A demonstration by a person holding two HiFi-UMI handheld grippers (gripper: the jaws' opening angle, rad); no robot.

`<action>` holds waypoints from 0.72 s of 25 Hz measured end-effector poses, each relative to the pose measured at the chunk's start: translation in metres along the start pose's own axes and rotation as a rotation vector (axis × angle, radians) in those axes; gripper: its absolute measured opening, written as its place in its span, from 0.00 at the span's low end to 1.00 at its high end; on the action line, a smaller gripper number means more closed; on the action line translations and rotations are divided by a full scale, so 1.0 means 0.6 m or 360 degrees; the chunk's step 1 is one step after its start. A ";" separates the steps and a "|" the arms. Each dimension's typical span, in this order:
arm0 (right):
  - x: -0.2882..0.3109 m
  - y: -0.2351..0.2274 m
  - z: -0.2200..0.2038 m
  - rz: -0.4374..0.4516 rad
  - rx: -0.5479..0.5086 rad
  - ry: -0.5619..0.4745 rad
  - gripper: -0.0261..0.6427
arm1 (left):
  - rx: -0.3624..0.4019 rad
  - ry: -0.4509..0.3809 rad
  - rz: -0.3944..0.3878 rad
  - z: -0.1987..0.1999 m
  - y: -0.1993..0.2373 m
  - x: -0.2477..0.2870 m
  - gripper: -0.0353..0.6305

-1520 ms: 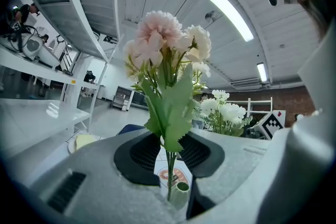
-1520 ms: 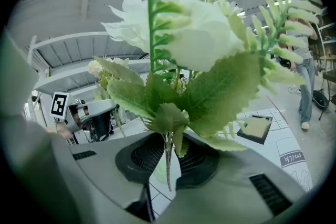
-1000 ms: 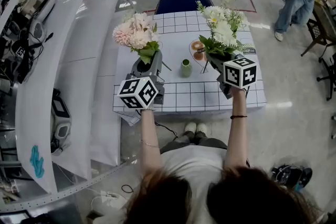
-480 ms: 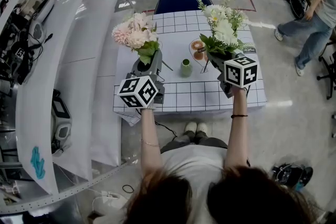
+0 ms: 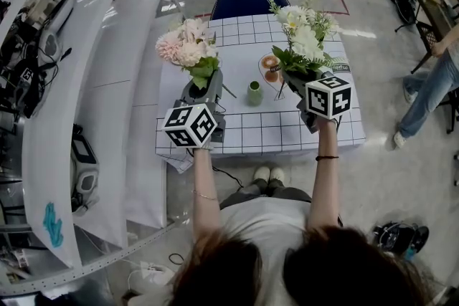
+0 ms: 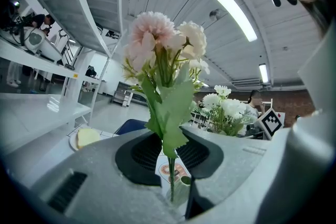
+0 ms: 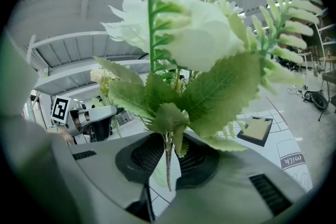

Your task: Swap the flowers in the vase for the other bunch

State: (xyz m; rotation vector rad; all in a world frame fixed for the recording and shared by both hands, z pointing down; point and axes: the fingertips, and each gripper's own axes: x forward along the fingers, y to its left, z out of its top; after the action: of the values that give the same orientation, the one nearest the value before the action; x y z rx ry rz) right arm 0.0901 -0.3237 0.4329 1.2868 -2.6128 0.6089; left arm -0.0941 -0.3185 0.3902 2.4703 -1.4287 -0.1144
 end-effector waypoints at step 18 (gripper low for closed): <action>0.011 0.028 0.059 0.0027 -0.0084 -0.0200 0.12 | -0.0030 0.0050 0.0015 -0.021 0.017 0.002 0.18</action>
State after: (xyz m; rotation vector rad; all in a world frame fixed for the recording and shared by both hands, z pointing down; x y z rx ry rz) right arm 0.0739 -0.3346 0.3983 1.3293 -2.7231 0.4730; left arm -0.0992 -0.3217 0.4052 2.4392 -1.4204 -0.0863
